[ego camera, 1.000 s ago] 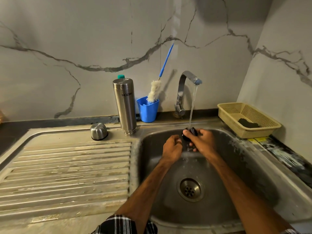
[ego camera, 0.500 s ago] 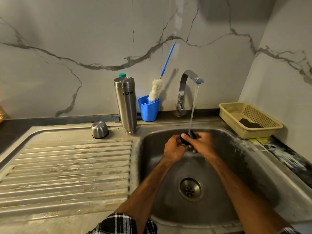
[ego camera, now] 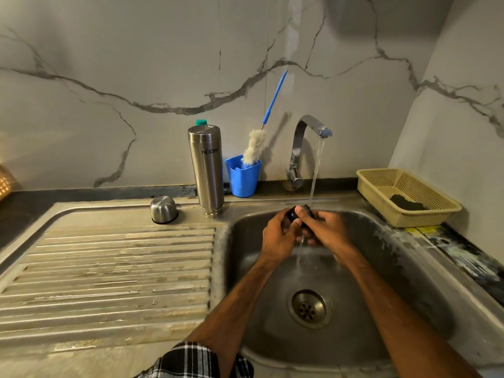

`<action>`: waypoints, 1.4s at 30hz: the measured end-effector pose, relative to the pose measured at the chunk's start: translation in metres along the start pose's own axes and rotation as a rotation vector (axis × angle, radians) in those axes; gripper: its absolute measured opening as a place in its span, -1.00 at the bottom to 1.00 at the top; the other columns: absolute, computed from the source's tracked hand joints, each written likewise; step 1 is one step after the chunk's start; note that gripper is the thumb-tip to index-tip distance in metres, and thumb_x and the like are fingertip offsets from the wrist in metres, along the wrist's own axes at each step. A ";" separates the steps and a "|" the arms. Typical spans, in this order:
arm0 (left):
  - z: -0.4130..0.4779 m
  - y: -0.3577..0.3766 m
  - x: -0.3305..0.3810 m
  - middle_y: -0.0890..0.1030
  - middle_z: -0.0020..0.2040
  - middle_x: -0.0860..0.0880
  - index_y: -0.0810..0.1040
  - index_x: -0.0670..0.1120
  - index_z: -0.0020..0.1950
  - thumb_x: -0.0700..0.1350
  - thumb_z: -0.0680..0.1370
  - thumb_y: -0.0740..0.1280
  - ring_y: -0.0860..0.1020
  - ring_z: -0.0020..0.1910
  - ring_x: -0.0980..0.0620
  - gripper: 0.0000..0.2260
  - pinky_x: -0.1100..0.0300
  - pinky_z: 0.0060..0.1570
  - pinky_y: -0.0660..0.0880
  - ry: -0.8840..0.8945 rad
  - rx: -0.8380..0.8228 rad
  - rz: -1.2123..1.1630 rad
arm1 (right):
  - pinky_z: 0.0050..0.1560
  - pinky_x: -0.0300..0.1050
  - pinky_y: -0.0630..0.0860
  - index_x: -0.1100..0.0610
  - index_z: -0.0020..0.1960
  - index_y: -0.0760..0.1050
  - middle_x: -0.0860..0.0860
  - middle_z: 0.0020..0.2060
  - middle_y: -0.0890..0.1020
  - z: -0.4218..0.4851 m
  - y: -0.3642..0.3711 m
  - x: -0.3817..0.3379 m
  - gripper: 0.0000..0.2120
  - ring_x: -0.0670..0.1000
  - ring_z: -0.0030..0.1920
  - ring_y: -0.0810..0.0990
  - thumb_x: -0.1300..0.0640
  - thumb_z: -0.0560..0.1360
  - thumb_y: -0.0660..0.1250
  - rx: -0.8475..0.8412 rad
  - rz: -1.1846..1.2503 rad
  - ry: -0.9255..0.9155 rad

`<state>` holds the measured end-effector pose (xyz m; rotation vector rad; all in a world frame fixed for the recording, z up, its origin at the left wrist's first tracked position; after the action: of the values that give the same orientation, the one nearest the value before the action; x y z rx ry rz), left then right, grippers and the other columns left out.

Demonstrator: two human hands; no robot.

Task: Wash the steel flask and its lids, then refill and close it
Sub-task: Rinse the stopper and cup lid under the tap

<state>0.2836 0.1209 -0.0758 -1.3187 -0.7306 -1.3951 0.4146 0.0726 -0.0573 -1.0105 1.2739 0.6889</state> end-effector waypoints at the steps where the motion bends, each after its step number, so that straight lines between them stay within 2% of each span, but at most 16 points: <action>1: 0.001 0.000 0.000 0.69 0.12 -0.01 0.53 -0.03 0.39 -0.06 0.66 0.32 0.68 0.04 0.08 -0.70 0.09 0.12 0.64 -0.005 0.000 0.001 | -0.17 -0.11 0.68 0.12 0.13 0.61 0.07 -0.12 0.74 0.000 0.002 -0.001 -0.66 0.03 -0.13 0.74 -0.08 0.47 0.48 -0.051 0.093 0.021; 4: 0.000 0.004 0.004 0.71 0.01 -0.06 0.56 -0.01 0.33 -0.05 0.69 0.26 0.70 -0.09 -0.01 -0.77 0.04 -0.02 0.67 -0.001 -0.051 0.004 | -0.03 0.03 0.69 0.23 0.19 0.58 0.16 -0.06 0.73 -0.001 0.007 0.002 -0.70 0.14 -0.06 0.73 0.14 0.50 0.47 -0.148 0.288 0.090; 7: -0.001 0.010 0.003 0.68 0.05 -0.10 0.54 0.01 0.37 -0.08 0.71 0.19 0.67 -0.06 -0.06 -0.74 -0.02 -0.03 0.66 -0.017 -0.129 0.010 | -0.05 -0.03 0.69 0.22 0.15 0.58 0.18 -0.05 0.73 0.001 0.000 0.005 -0.74 0.13 -0.07 0.74 0.18 0.49 0.47 -0.106 0.375 0.109; 10: -0.002 0.011 0.002 0.67 0.08 -0.11 0.55 0.00 0.31 -0.19 0.70 0.17 0.65 -0.01 -0.08 -0.74 0.05 -0.01 0.62 -0.053 -0.159 0.045 | -0.11 -0.06 0.69 0.19 0.13 0.58 0.15 -0.07 0.72 0.005 -0.009 0.009 -0.68 0.06 -0.11 0.74 0.09 0.45 0.52 0.037 0.279 0.081; 14: -0.001 0.013 -0.006 0.66 0.12 -0.09 0.55 -0.07 0.30 -0.19 0.69 0.18 0.65 0.05 -0.05 -0.76 0.05 0.05 0.64 -0.104 -0.156 0.031 | -0.15 -0.04 0.69 0.17 0.07 0.61 0.08 -0.16 0.73 0.005 -0.007 0.013 -0.64 0.00 -0.20 0.74 -0.05 0.42 0.54 0.094 0.118 0.068; 17: -0.001 0.009 -0.007 0.63 0.15 -0.06 0.52 -0.07 0.33 -0.23 0.68 0.20 0.63 0.08 -0.01 -0.75 0.09 0.08 0.63 -0.142 -0.129 0.026 | -0.23 -0.14 0.66 0.11 0.05 0.62 0.02 -0.17 0.73 0.006 -0.010 0.006 -0.64 -0.04 -0.22 0.72 -0.11 0.40 0.54 0.178 0.044 -0.002; 20: -0.001 0.008 -0.011 0.62 0.21 -0.08 0.50 -0.10 0.40 -0.27 0.64 0.22 0.61 0.15 -0.01 -0.66 0.02 0.19 0.60 -0.149 -0.096 0.054 | -0.27 -0.27 0.56 0.10 0.12 0.62 0.03 -0.05 0.72 0.007 -0.008 0.007 -0.59 -0.08 -0.16 0.68 -0.04 0.35 0.59 0.174 -0.130 -0.017; 24: 0.000 0.004 -0.014 0.58 0.31 -0.06 0.46 -0.11 0.44 -0.33 0.58 0.24 0.58 0.25 -0.05 -0.57 -0.05 0.28 0.55 -0.186 -0.074 0.068 | -0.30 -0.44 0.43 0.08 0.17 0.61 -0.02 -0.04 0.68 0.003 -0.010 -0.009 -0.57 -0.17 -0.18 0.60 0.01 0.36 0.60 0.242 -0.286 -0.165; 27: -0.004 0.004 -0.014 0.55 0.26 -0.01 0.43 -0.14 0.46 -0.36 0.59 0.25 0.59 0.20 -0.02 -0.57 0.00 0.22 0.59 -0.221 -0.066 0.011 | 0.00 -0.28 0.48 0.12 0.21 0.60 0.05 0.07 0.70 0.003 -0.007 -0.009 -0.55 -0.05 0.02 0.63 0.08 0.36 0.60 0.212 -0.340 -0.191; 29: -0.002 0.006 -0.016 0.57 0.30 -0.07 0.43 -0.13 0.45 -0.35 0.60 0.25 0.59 0.22 -0.04 -0.58 0.00 0.19 0.61 -0.219 -0.080 0.007 | 0.07 -0.21 0.50 0.10 0.22 0.59 0.03 0.10 0.69 0.002 -0.010 -0.011 -0.55 -0.03 0.08 0.63 0.08 0.37 0.58 0.255 -0.330 -0.223; 31: 0.000 0.005 -0.016 0.57 0.32 -0.10 0.44 -0.13 0.46 -0.35 0.60 0.24 0.61 0.20 -0.05 -0.58 0.02 0.13 0.64 -0.216 -0.084 0.020 | 0.10 -0.14 0.56 0.10 0.22 0.59 0.02 0.09 0.69 0.004 -0.010 -0.010 -0.53 -0.02 0.07 0.65 0.04 0.36 0.59 0.260 -0.338 -0.230; 34: -0.001 0.006 -0.016 0.59 0.27 -0.10 0.44 -0.14 0.44 -0.34 0.61 0.25 0.62 0.04 0.04 -0.60 0.23 -0.09 0.64 -0.214 -0.092 0.018 | 0.13 -0.06 0.60 0.10 0.19 0.60 0.03 0.06 0.70 0.007 -0.007 -0.003 -0.55 -0.01 0.06 0.66 0.05 0.34 0.60 0.209 -0.345 -0.184; 37: -0.002 0.006 -0.016 0.59 0.26 -0.09 0.45 -0.15 0.44 -0.33 0.61 0.26 0.62 0.05 0.03 -0.61 0.31 -0.20 0.59 -0.216 -0.100 0.009 | 0.03 -0.14 0.59 0.08 0.16 0.60 -0.08 -0.03 0.66 0.006 -0.010 -0.003 -0.59 -0.06 -0.01 0.65 0.01 0.37 0.59 0.263 -0.259 -0.169; 39: -0.002 0.007 -0.012 0.63 0.21 -0.08 0.47 -0.14 0.43 -0.32 0.61 0.27 0.63 0.08 0.01 -0.62 0.23 -0.08 0.63 -0.190 -0.105 0.011 | -0.04 -0.18 0.60 0.10 0.13 0.62 -0.07 -0.04 0.68 0.007 -0.011 0.005 -0.59 -0.06 -0.06 0.68 0.02 0.34 0.61 0.232 -0.148 -0.083; 41: -0.002 0.006 -0.006 0.65 0.21 -0.05 0.49 -0.12 0.42 -0.34 0.58 0.28 0.64 0.14 0.05 -0.59 0.12 0.15 0.62 -0.140 -0.096 -0.003 | -0.09 -0.14 0.65 0.13 0.10 0.64 0.02 -0.07 0.73 0.009 -0.011 0.015 -0.61 -0.02 -0.11 0.72 0.04 0.33 0.62 0.171 0.035 0.000; 42: -0.003 0.004 -0.004 0.65 0.23 -0.02 0.49 -0.11 0.42 -0.36 0.57 0.28 0.63 0.17 0.10 -0.57 0.14 0.22 0.59 -0.106 -0.080 -0.018 | -0.09 -0.12 0.66 0.15 0.11 0.64 0.04 -0.09 0.74 0.009 -0.010 0.018 -0.61 -0.01 -0.12 0.73 0.06 0.34 0.61 0.141 0.121 0.027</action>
<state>0.2860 0.1183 -0.0806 -1.4606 -0.7659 -1.3894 0.4311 0.0745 -0.0724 -0.8362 1.3959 0.6694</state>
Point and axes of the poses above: each hand's wrist, its own z-axis towards the middle knuckle, its own y-axis out of the palm, x = y × z, the point moved 7 cm from there along z, towards the middle knuckle
